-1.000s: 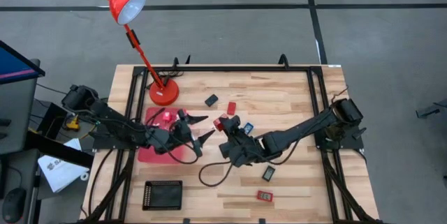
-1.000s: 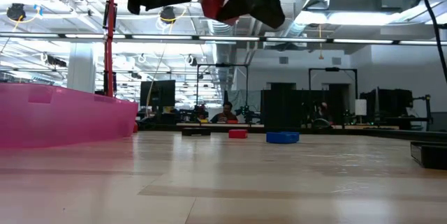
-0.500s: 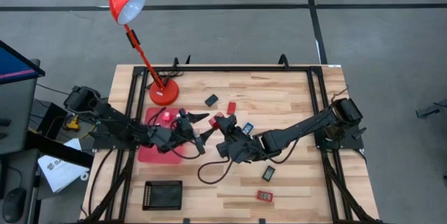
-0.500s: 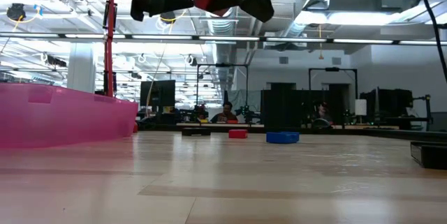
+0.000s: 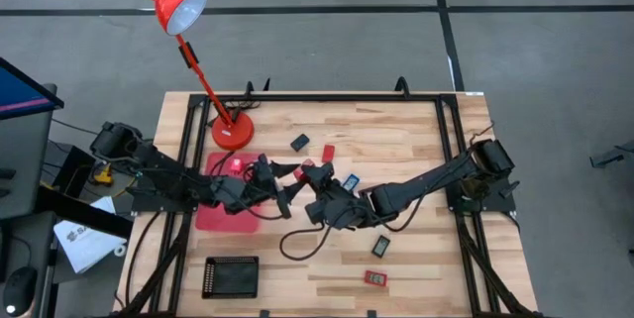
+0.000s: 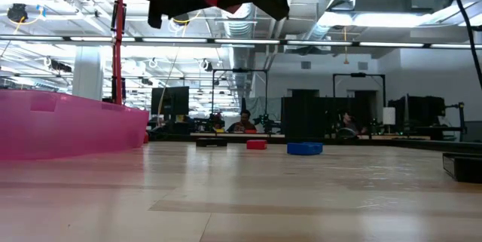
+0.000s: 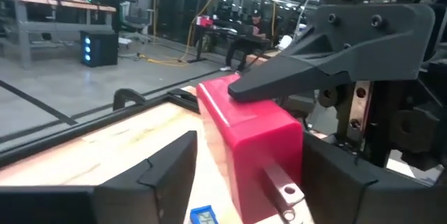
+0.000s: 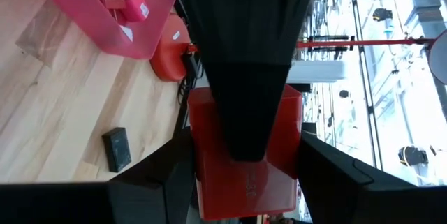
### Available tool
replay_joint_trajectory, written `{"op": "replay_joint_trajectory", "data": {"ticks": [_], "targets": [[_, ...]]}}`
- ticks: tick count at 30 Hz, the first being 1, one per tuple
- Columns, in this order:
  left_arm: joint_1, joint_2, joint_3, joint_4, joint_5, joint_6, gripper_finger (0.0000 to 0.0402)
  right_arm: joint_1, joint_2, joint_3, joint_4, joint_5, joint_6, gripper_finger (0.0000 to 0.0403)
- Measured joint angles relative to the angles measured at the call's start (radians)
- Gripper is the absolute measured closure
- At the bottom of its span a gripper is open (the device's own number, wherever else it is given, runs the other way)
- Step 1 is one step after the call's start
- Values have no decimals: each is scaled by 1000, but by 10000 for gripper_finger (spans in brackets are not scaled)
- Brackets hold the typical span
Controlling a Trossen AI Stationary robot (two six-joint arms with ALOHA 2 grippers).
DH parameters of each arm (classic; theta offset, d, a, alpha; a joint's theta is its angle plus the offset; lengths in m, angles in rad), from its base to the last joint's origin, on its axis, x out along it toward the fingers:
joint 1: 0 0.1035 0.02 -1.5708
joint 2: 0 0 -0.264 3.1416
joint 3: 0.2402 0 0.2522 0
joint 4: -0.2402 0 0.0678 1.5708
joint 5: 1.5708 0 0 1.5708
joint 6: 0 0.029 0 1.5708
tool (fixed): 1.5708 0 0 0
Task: Pick & Place Office items
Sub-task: Put the red charger adapter into the red bin
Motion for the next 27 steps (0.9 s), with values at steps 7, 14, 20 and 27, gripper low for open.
{"op": "replay_joint_trajectory", "data": {"ticks": [7, 14, 20, 27], "targets": [[4, -2, 2, -9, 1, -25, 280, -1, 2, 0, -5, 1, -13, 204], [5, -5, 2, -28, -12, 17, 280, 0, 2, 0, 3, 8, 17, 170], [7, -93, -3, -212, -206, 43, 285, 23, -13, 1, 7, 11, 36, 124], [-2, -266, -2, -587, -302, -51, 285, 48, -102, 1, -114, 71, 180, 120]]}}
